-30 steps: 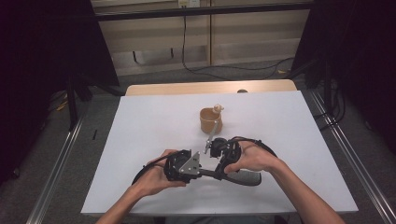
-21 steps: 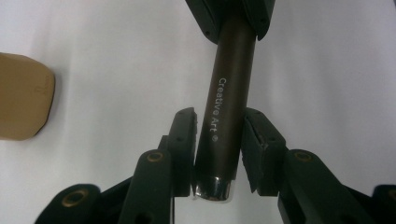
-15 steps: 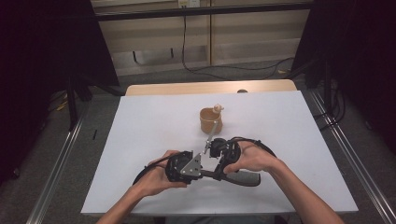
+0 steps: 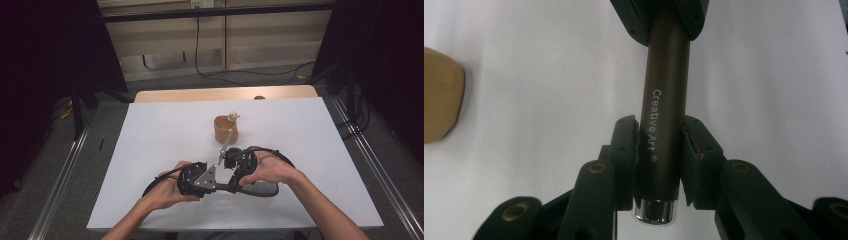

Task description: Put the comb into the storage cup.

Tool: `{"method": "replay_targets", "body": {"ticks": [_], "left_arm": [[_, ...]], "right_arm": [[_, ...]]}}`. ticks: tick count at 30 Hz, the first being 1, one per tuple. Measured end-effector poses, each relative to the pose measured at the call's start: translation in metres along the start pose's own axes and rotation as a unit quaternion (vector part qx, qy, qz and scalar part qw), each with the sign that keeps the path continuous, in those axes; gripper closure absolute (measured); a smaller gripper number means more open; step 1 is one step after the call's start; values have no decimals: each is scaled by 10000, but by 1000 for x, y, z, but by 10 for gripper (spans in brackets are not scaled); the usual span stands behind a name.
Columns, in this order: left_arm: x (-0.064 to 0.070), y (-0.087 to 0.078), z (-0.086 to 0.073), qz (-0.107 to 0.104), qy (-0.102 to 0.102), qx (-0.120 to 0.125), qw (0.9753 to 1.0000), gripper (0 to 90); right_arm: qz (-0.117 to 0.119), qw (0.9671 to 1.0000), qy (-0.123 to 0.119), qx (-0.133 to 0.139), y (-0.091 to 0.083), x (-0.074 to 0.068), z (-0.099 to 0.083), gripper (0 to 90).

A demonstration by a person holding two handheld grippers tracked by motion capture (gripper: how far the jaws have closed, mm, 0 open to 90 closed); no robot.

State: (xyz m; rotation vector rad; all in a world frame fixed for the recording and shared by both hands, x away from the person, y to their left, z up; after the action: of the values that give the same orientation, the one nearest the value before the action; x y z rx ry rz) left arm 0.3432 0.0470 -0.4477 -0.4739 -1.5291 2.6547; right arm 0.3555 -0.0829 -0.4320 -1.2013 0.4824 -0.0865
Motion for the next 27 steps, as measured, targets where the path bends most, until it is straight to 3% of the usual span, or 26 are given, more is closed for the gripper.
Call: {"method": "replay_targets", "body": {"ticks": [6,18,23,27], "left_arm": [[5,0,1,-115,-9,-89,9999,725],[5,-2,2,-192,-156,57,9997,727],[2,-5,-2,-167,-327,148,9992,728],[1,-6,-4,-122,-447,247,9986,728]], "right_arm": [[100,9998,-165,18,-2,-2,1,721],[151,9998,-129,-5,-3,-1,0,701],[104,9998,20,159,-9,-1,0,560],[-78,9985,125,531,-19,2,1,430]]}}
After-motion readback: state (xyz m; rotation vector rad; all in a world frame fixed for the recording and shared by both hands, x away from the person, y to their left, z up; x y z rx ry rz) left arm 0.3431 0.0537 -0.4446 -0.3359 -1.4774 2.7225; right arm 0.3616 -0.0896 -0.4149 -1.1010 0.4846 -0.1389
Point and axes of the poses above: each handheld gripper's, and its own axes: y roughly forward along the jaws, z roughly out of its top, x roughly to its right, the point moved 5 cm from there along y, roughly forward along the jaws, and after that the axes turned 4 degrees about y, right-handed, at the moved point
